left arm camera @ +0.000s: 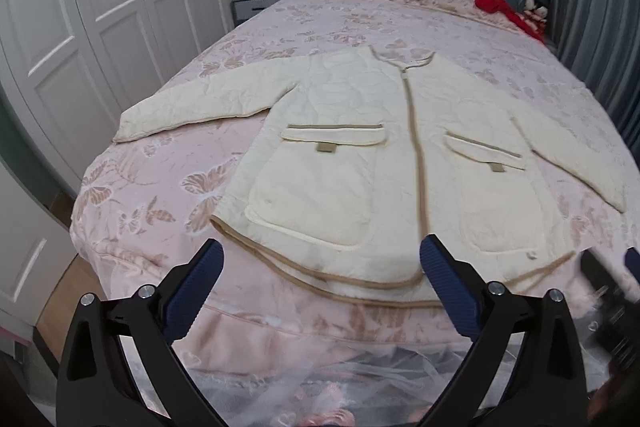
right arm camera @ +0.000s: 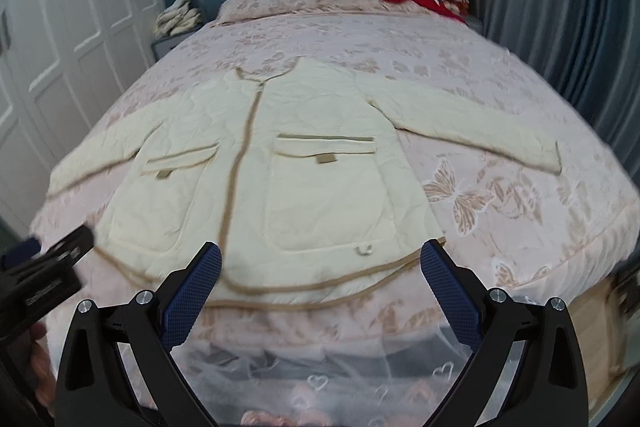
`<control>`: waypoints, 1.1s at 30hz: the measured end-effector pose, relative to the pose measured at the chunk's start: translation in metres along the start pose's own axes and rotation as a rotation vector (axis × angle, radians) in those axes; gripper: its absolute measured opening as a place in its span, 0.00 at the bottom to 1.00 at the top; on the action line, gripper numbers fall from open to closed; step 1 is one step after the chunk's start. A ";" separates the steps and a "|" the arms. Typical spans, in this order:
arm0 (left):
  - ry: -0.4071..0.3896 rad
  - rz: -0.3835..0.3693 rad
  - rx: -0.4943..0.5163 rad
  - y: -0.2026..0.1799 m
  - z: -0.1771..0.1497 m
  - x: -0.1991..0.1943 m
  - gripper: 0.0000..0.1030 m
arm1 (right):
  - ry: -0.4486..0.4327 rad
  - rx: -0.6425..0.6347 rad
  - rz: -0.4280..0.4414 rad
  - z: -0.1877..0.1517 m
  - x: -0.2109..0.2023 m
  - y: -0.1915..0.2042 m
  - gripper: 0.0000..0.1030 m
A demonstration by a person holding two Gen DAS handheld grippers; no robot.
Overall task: Fold large clothes
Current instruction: 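Grasp the jacket sleeve cuff with the right tool and lift it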
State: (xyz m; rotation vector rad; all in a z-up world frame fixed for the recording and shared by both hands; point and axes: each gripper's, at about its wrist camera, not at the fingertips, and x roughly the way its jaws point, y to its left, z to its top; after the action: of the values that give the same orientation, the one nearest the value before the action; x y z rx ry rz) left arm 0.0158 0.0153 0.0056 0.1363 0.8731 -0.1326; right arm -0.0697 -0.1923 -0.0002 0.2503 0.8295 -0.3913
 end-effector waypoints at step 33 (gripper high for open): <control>0.146 0.064 -0.059 -0.013 0.065 0.161 0.94 | -0.012 0.800 -0.270 0.090 0.232 -0.420 0.36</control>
State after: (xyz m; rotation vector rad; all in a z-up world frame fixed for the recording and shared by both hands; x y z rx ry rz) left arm 0.1652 -0.0190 -0.0782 0.1198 1.0163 -0.0378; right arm -0.0497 -0.6587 -0.1433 0.8805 0.6615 -0.9733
